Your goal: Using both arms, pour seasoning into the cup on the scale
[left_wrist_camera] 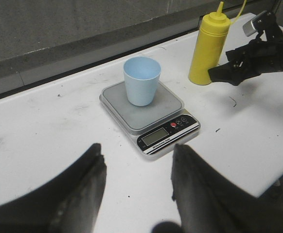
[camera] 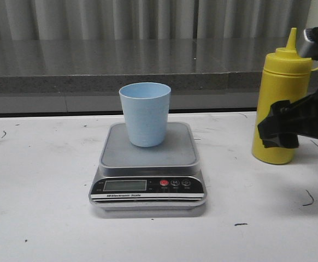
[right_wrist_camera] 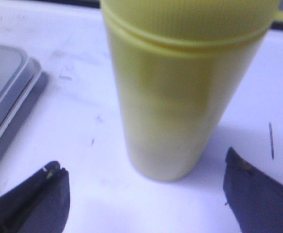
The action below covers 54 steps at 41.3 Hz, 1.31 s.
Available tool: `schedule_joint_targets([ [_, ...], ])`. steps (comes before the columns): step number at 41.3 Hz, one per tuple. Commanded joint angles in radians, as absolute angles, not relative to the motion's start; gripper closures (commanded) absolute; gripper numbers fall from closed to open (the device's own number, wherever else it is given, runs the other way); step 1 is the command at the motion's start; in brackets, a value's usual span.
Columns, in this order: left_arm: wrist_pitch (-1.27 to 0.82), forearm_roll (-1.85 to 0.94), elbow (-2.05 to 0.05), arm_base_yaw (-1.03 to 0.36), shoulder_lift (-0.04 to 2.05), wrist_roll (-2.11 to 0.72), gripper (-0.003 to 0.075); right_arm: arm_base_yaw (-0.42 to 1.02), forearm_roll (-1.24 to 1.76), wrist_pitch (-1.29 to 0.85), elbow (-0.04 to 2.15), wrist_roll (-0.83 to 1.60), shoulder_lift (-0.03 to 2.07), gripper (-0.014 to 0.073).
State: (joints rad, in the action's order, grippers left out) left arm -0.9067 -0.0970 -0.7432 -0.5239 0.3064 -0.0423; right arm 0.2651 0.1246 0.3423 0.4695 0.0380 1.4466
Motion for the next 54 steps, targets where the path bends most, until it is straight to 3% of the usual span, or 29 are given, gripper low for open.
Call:
schedule_joint_targets([
  [1, -0.835, -0.105, -0.767, -0.529, 0.318, -0.036, 0.0405, 0.263, 0.111, 0.045, 0.541, 0.039, 1.304, -0.0061],
  [7, -0.835, -0.105, -0.767, -0.529, 0.318, -0.036, 0.0405, 0.263, 0.107, -0.279, 0.617, 0.039, 1.162, -0.0061],
  [23, -0.835, -0.105, -0.767, -0.529, 0.318, -0.036, 0.0405, 0.262, 0.010, -0.715, 0.774, 0.010, 0.827, -0.0059],
  [41, -0.835, -0.105, -0.767, -0.529, 0.318, -0.036, 0.0405, 0.262, -0.015, -0.970, 0.786, -0.059, 0.454, -0.0059],
  [54, -0.835, -0.105, -0.767, -0.529, 0.318, -0.036, 0.0405, 0.262, 0.017, -1.036, 0.786, -0.059, 0.337, -0.0059],
])
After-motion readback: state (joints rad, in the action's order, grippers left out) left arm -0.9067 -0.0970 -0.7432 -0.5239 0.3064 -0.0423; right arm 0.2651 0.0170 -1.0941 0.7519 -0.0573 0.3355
